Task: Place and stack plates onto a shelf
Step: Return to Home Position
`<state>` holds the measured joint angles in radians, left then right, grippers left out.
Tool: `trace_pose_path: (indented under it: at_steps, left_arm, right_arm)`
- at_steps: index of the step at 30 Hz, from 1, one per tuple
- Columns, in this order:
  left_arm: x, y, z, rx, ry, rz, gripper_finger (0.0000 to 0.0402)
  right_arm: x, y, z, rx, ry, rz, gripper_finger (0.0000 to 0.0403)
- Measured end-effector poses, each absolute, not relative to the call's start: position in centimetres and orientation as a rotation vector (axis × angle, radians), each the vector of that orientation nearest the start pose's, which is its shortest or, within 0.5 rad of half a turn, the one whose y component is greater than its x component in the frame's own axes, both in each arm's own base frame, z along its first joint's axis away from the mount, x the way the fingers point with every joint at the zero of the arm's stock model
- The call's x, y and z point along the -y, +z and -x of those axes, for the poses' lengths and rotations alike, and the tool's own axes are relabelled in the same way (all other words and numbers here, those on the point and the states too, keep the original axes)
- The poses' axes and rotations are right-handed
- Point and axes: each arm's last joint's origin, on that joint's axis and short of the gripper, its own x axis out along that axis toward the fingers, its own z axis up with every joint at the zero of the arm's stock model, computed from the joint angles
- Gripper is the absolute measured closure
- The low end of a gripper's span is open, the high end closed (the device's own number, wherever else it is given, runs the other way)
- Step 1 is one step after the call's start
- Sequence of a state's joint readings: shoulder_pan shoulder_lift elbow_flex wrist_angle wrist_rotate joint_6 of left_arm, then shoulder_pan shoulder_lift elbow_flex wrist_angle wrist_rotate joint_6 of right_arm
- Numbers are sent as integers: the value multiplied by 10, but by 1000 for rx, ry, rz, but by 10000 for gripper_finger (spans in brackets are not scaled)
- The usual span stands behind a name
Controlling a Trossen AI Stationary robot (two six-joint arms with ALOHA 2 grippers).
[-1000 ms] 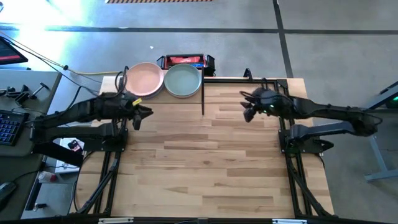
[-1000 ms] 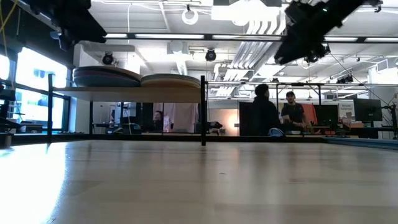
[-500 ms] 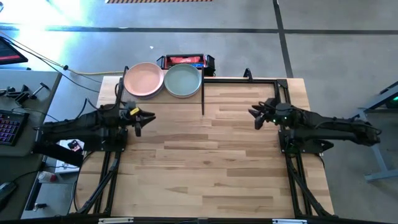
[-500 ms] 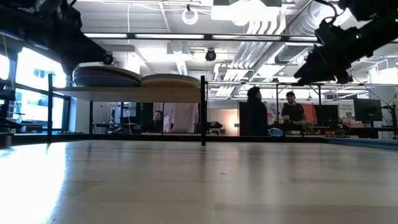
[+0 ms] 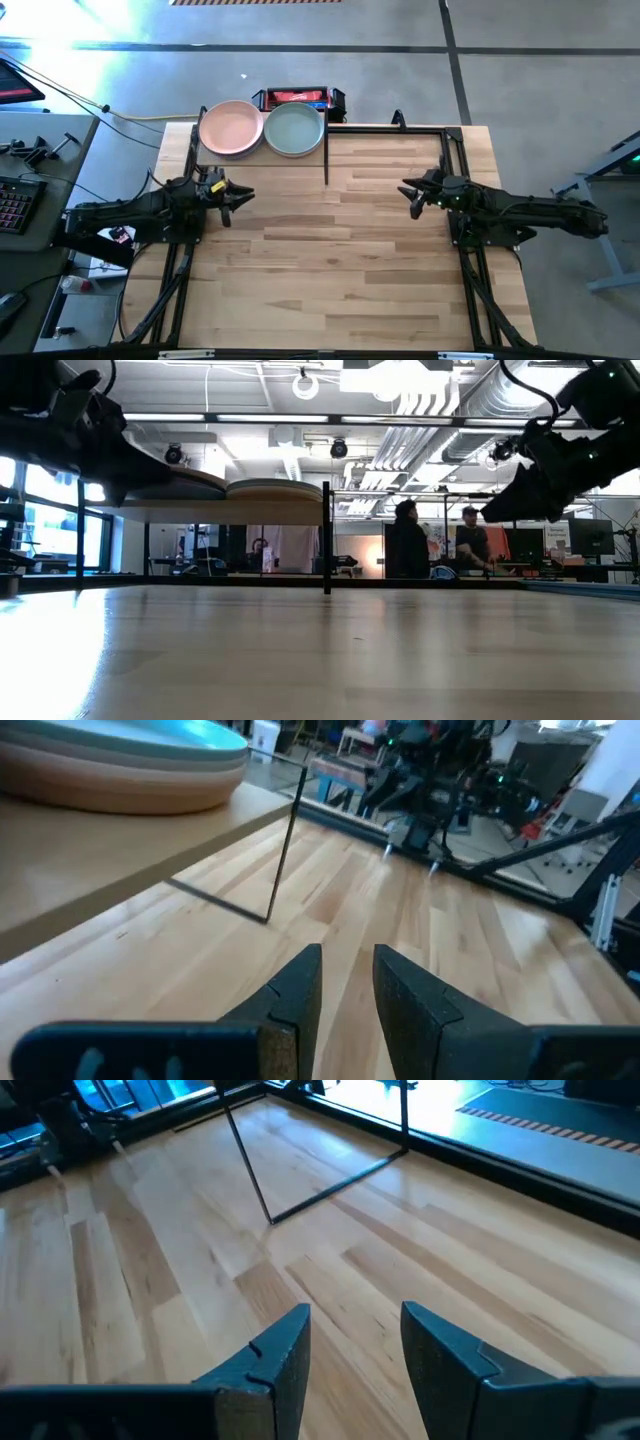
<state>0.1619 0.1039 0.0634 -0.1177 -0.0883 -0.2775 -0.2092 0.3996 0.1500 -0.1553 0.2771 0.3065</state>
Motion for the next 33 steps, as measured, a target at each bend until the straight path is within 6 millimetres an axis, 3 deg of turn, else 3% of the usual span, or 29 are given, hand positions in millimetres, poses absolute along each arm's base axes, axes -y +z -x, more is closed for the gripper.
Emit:
trace_pose_path:
  at_steps: [11,16,22,33]
  left_arm:
    - [-18,163,-100,-89,216,255,319]
    - [-18,162,-101,-102,219,258,319]
    - [-18,159,-103,-159,201,-18,319]
    - [-18,158,-104,-187,188,-145,319]
  right_arm:
    - [32,141,-111,-342,-529,-247,263]
    - [28,140,-112,-381,-391,-207,263]
    - [25,138,-112,-405,-291,-237,263]
    - [25,138,-112,-405,-300,-239,263]
